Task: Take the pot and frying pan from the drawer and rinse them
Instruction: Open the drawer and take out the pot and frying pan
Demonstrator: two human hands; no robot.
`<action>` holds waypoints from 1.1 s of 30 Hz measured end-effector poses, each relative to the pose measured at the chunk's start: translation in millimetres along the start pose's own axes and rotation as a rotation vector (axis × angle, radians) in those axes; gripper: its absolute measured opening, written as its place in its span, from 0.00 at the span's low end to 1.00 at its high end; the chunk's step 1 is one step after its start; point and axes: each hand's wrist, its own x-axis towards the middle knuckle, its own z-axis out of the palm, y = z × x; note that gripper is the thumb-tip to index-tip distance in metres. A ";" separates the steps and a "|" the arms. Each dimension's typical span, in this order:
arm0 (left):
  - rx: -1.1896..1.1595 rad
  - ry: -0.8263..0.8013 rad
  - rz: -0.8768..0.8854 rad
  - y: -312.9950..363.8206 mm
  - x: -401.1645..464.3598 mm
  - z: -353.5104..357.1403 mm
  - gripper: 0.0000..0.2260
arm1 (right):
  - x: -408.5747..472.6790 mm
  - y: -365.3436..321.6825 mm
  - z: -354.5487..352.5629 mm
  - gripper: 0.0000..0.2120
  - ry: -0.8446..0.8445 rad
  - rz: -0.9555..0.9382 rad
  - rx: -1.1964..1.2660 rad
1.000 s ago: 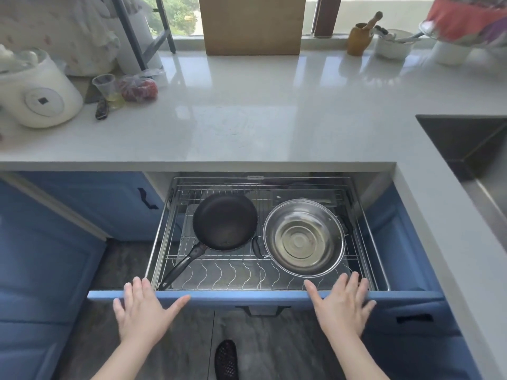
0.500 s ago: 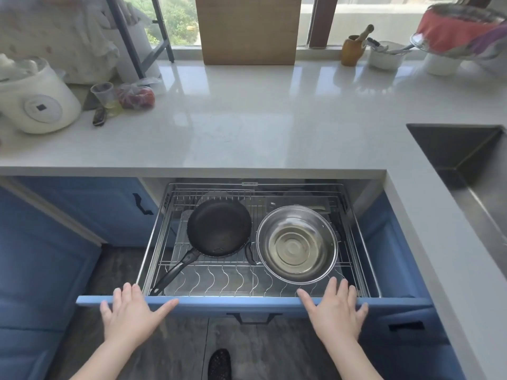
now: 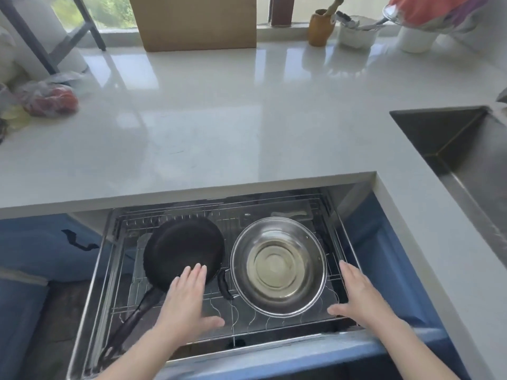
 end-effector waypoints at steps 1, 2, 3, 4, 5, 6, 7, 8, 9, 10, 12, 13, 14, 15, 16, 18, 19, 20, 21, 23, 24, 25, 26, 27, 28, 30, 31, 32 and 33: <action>0.017 -0.022 0.012 5.5 12.3 4.6 0.56 | 10.9 3.0 0.5 0.58 -0.027 -0.001 0.014; 0.023 -0.038 0.017 9.2 23.7 11.3 0.57 | 21.3 5.7 1.4 0.59 -0.049 -0.002 0.023; 0.024 -0.054 0.015 11.6 33.3 18.0 0.58 | 30.9 7.7 2.6 0.60 -0.069 -0.004 0.024; 0.026 -0.065 0.018 13.4 41.2 24.6 0.58 | 39.8 9.3 3.9 0.60 -0.082 -0.008 0.019; 0.033 -0.069 0.021 15.2 48.5 29.2 0.58 | 48.3 10.6 5.2 0.61 -0.087 -0.015 0.011; 0.044 -0.072 0.026 15.1 54.8 36.4 0.59 | 56.5 11.6 6.0 0.61 -0.082 -0.024 -0.001; 0.041 -0.073 0.026 15.8 60.4 41.3 0.59 | 64.5 12.4 6.5 0.62 -0.071 -0.037 -0.016; 0.023 -0.073 0.025 16.9 64.5 46.1 0.60 | 72.4 12.8 6.3 0.63 -0.057 -0.056 -0.037; 0.005 -0.068 0.027 17.3 68.0 50.4 0.61 | 80.1 12.7 5.4 0.64 -0.047 -0.079 -0.059; -0.022 -0.060 0.029 17.5 70.4 55.8 0.62 | 86.9 12.0 3.6 0.65 -0.042 -0.106 -0.083; -0.056 -0.065 0.026 17.6 74.8 63.4 0.65 | 100.1 8.7 -1.5 0.66 -0.051 -0.158 -0.139; -0.078 -0.076 0.026 17.6 78.1 64.6 0.66 | 106.8 7.1 -3.8 0.67 -0.061 -0.181 -0.167; -0.093 -0.074 0.036 18.5 80.7 65.4 0.66 | 113.4 5.5 -6.0 0.68 -0.074 -0.198 -0.191; -0.097 -0.063 0.046 19.8 82.8 65.9 0.66 | 119.6 3.9 -8.2 0.69 -0.090 -0.211 -0.208; -0.110 -0.079 0.048 19.2 84.2 66.3 0.65 | 125.4 2.6 -9.8 0.70 -0.106 -0.221 -0.219; -0.131 -0.090 0.050 17.7 89.8 65.5 0.65 | 134.7 1.5 -11.8 0.70 -0.148 -0.232 -0.225; -0.125 -0.082 0.060 16.3 92.0 66.9 0.65 | 138.3 1.5 -12.6 0.70 -0.166 -0.238 -0.233; -0.129 -0.090 0.066 15.9 92.9 67.4 0.65 | 141.6 1.8 -13.4 0.70 -0.179 -0.251 -0.251; -0.133 -0.096 0.077 15.8 93.9 67.5 0.64 | 144.5 2.2 -14.3 0.70 -0.186 -0.266 -0.267; -0.127 -0.091 0.098 16.1 95.7 69.6 0.64 | 151.4 3.9 -14.5 0.71 -0.196 -0.289 -0.287; -0.123 -0.082 0.107 16.9 96.3 70.6 0.64 | 154.7 4.7 -13.8 0.72 -0.204 -0.295 -0.289; -0.128 -0.074 0.109 17.5 97.2 71.7 0.64 | 157.7 5.8 -13.0 0.73 -0.214 -0.296 -0.288; -0.142 -0.075 0.101 18.2 97.9 72.8 0.64 | 160.1 7.1 -11.9 0.73 -0.223 -0.295 -0.284; -0.156 -0.082 0.088 19.2 98.3 74.0 0.65 | 162.5 9.0 -10.9 0.74 -0.234 -0.293 -0.279; -0.176 -0.093 0.070 20.8 98.5 75.1 0.65 | 164.2 10.2 -11.4 0.74 -0.249 -0.293 -0.269; -0.220 -0.096 0.045 24.2 98.8 76.0 0.65 | 167.6 14.6 -11.8 0.74 -0.283 -0.298 -0.256; -0.234 -0.083 0.044 24.6 99.3 77.0 0.65 | 168.4 16.8 -12.8 0.74 -0.304 -0.300 -0.256; -0.247 -0.069 0.049 24.3 99.4 78.1 0.65 | 168.6 19.0 -12.9 0.74 -0.321 -0.300 -0.262; -0.258 -0.063 0.057 23.5 99.9 79.2 0.66 | 167.7 20.4 -12.8 0.74 -0.329 -0.304 -0.267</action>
